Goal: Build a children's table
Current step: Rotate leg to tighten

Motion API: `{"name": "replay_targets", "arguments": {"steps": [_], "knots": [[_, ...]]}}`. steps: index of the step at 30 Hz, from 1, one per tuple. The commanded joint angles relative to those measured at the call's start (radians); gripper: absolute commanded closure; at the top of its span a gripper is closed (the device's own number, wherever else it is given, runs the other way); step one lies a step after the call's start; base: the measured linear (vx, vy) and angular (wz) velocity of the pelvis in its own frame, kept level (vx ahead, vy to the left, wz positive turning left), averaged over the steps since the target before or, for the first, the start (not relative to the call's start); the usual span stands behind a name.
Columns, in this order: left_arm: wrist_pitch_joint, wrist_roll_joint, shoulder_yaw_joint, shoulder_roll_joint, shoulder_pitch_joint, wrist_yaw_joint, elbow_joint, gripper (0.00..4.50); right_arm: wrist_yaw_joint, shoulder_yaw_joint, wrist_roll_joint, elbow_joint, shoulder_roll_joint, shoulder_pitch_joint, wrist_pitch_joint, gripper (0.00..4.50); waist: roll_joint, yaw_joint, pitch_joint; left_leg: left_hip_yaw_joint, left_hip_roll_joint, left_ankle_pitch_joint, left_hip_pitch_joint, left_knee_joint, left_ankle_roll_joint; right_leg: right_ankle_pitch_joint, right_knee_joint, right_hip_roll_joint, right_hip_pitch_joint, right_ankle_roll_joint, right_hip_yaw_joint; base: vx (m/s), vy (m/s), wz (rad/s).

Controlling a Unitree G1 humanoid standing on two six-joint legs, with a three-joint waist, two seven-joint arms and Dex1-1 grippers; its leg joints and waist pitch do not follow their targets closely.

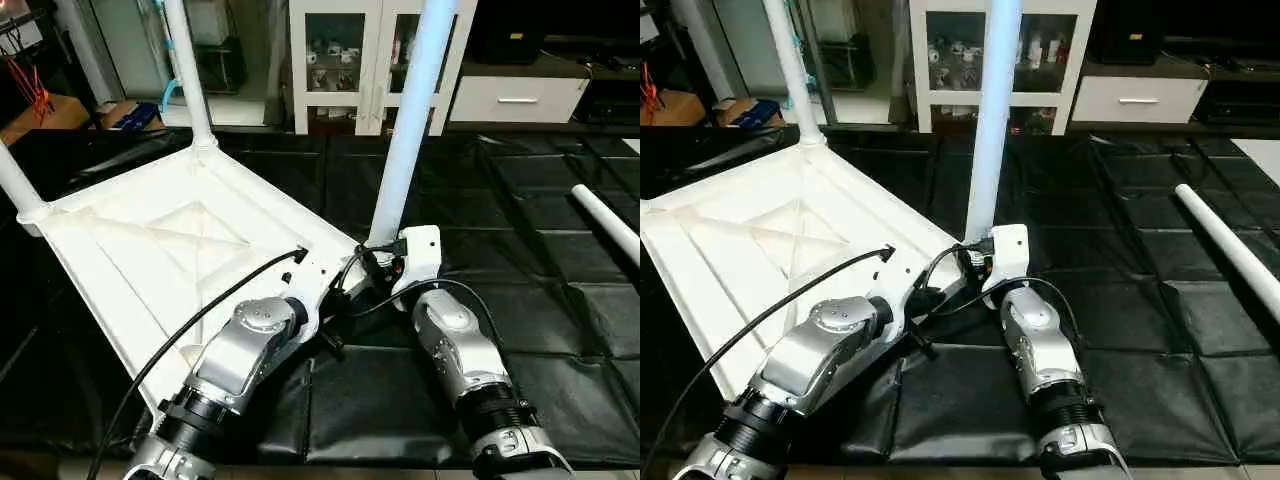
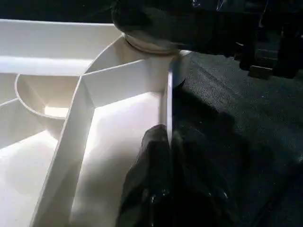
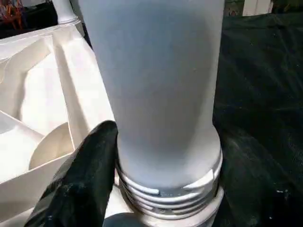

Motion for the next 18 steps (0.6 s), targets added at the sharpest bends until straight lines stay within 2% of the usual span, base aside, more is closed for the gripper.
{"name": "replay_targets", "arguments": {"steps": [1, 2, 3, 5, 9, 10, 11, 13, 14, 15, 17, 18], "knots": [[-0.007, 0.005, 0.016, 0.007, 0.001, 0.011, 0.019, 4.5, 0.053, 0.008, 0.034, -0.016, 0.024, 0.012, 0.01, 1.77, -0.005, -0.002, -0.039, -0.036, 0.058, -0.473, 0.022, -0.094, -0.039, -0.356, -0.105, -0.065, 0.002, -0.139, 0.052, 0.0, 0.0, 0.0], [-0.009, 0.004, 0.012, 0.015, 0.006, -0.001, 0.013, 4.5, 0.081, 0.011, 0.043, -0.035, 0.021, 0.016, 0.007, 1.21, -0.002, -0.001, -0.039, -0.036, 0.058, -0.474, 0.022, -0.094, -0.039, -0.358, -0.105, -0.065, 0.002, -0.138, 0.052, 0.0, 0.0, 0.0], [-0.018, 0.004, 0.004, 0.025, 0.01, -0.019, 0.005, 4.5, 0.103, 0.019, 0.045, -0.051, 0.014, 0.02, 0.002, 1.07, -0.004, 0.0, -0.04, -0.036, 0.059, -0.471, 0.023, -0.094, -0.036, -0.354, -0.106, -0.065, 0.001, -0.137, 0.053, 0.0, 0.0, 0.0], [-0.019, -0.001, -0.004, 0.035, 0.018, -0.038, -0.007, 4.5, 0.126, 0.021, 0.054, -0.07, 0.008, 0.024, 0.003, 1.02, -0.005, 0.001, -0.042, -0.035, 0.06, -0.442, 0.016, -0.094, -0.025, -0.318, -0.102, -0.066, 0.008, -0.14, 0.054, 0.0, 0.0, 0.0], [-0.038, -0.019, -0.045, 0.099, 0.069, -0.139, -0.077, 4.5, 0.261, 0.028, 0.11, -0.155, -0.048, 0.042, 0.054, 0.6, -0.004, 0.001, -0.048, -0.031, 0.061, -0.362, 0.009, -0.091, 0.002, -0.209, -0.09, -0.061, 0.017, -0.176, 0.053, 0.0, 0.0, 0.0], [-0.055, -0.032, -0.061, 0.13, 0.093, -0.189, -0.108, 4.5, 0.324, 0.036, 0.128, -0.183, -0.081, 0.052, 0.076, 0.6, -0.006, 0.007, -0.053, -0.032, 0.061, -0.312, 0.005, -0.086, 0.022, -0.16, -0.085, -0.064, 0.025, -0.18, 0.053, 0.0, 0.0, 0.0], [-0.066, -0.04, -0.071, 0.149, 0.109, -0.222, -0.128, 4.5, 0.365, 0.041, 0.14, -0.201, -0.102, 0.058, 0.091, 0.44, -0.006, 0.007, -0.053, -0.029, 0.061, -0.289, 0.002, -0.085, 0.036, -0.134, -0.084, -0.063, 0.026, -0.183, 0.053, 0.0, 0.0, 0.0], [-0.072, -0.055, -0.082, 0.184, 0.136, -0.267, -0.164, 4.5, 0.445, 0.051, 0.157, -0.232, -0.144, 0.074, 0.105, 0.27, -0.003, 0.011, -0.054, -0.023, 0.062, -0.235, 0.007, -0.079, 0.065, -0.067, -0.077, -0.059, 0.019, -0.214, 0.052, 0.0, 0.0, 0.0], [-0.069, -0.061, -0.082, 0.197, 0.148, -0.281, -0.182, 4.5, 0.481, 0.055, 0.163, -0.247, -0.165, 0.083, 0.116, 0.17, -0.003, 0.013, -0.054, -0.022, 0.064, -0.231, 0.009, -0.078, 0.068, -0.061, -0.076, -0.059, 0.019, -0.22, 0.052, 0.0, 0.0, 0.0], [-0.07, -0.068, -0.083, 0.211, 0.161, -0.298, -0.199, 4.5, 0.518, 0.063, 0.165, -0.257, -0.189, 0.092, 0.118, 0.08, -0.003, 0.017, -0.054, -0.022, 0.064, -0.207, 0.006, -0.077, 0.075, -0.045, -0.071, -0.058, 0.025, -0.224, 0.051, 0.0, 0.0, 0.0], [-0.078, -0.082, -0.085, 0.237, 0.181, -0.329, -0.228, 4.5, 0.572, 0.076, 0.155, -0.259, -0.231, 0.104, 0.109, 0.08, 0.0, 0.027, -0.052, -0.021, 0.068, -0.229, 0.014, -0.08, 0.069, -0.076, -0.074, -0.056, 0.018, -0.228, 0.051, 0.0, 0.0, 0.0], [-0.078, -0.091, -0.084, 0.248, 0.192, -0.344, -0.244, 4.5, 0.597, 0.078, 0.153, -0.256, -0.249, 0.107, 0.11, 0.08, -0.002, 0.029, -0.051, -0.02, 0.068, -0.236, 0.015, -0.081, 0.064, -0.085, -0.075, -0.055, 0.017, -0.228, 0.052, 0.0, 0.0, 0.0]]}}
